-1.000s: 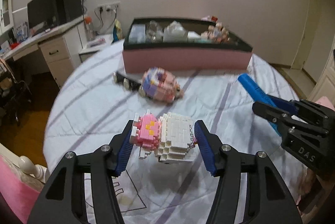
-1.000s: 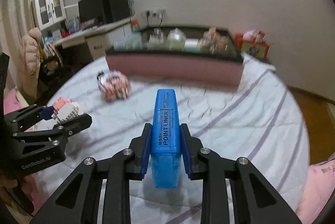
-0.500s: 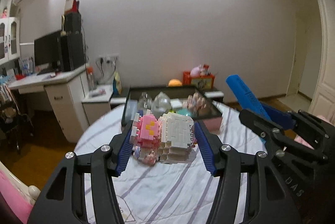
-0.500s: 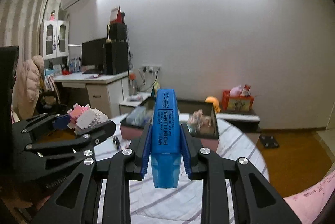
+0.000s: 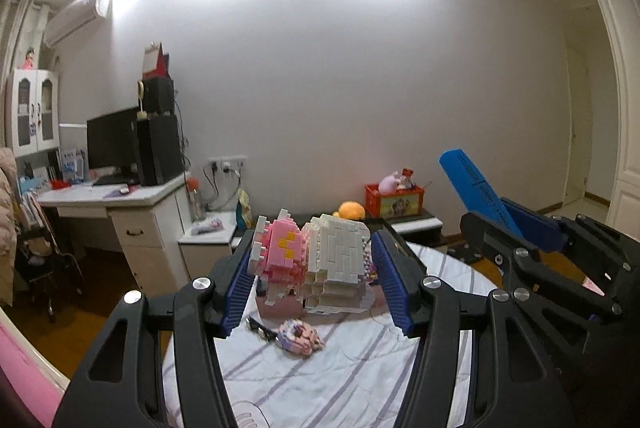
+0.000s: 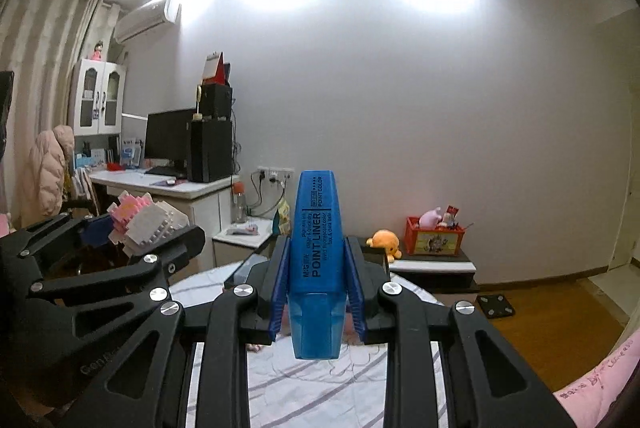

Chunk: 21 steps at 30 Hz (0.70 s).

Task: Organize rigid objects
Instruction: 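Lift the blue highlighter with the right tool while the left tool carries the block figure to the tray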

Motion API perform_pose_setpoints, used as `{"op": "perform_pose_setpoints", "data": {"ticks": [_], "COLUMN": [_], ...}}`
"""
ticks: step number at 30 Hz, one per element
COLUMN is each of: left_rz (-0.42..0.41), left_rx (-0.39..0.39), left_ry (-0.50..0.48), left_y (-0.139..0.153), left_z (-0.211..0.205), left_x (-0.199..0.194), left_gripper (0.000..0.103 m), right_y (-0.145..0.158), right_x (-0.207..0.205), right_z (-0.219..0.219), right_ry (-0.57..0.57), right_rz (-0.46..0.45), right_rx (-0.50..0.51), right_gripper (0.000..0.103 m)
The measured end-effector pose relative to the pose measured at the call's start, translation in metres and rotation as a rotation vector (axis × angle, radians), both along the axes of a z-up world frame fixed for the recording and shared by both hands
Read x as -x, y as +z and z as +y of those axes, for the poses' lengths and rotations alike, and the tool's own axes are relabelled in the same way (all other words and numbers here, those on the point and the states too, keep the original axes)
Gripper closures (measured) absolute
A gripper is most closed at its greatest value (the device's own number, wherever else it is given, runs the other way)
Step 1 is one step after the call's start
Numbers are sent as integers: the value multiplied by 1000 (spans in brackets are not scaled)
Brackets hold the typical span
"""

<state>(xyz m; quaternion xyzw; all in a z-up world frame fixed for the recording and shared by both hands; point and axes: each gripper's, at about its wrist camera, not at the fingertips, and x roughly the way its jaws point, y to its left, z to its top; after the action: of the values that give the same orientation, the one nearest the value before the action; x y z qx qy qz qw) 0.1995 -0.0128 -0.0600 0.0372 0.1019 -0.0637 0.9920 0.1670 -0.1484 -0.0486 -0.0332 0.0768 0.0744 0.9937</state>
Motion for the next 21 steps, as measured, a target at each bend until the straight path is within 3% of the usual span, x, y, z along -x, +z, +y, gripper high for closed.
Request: {"op": "perform_pose_setpoints", "data": {"ticks": [14,21], "left_rz": [-62,-74], "left_rx": [-38,-63], "left_ry": [29,42], "left_y": [7,4], "left_z": [-15,-21], "left_x": [-11,-46], "left_gripper": [45,45], "right_y": [1,-2], "right_x": [-14,-43], "right_z": [-7,-11], "right_ry": [-4,-7], "right_rz": [-18,-10], "right_rx": [-12,-19], "right_gripper": [76,76]}}
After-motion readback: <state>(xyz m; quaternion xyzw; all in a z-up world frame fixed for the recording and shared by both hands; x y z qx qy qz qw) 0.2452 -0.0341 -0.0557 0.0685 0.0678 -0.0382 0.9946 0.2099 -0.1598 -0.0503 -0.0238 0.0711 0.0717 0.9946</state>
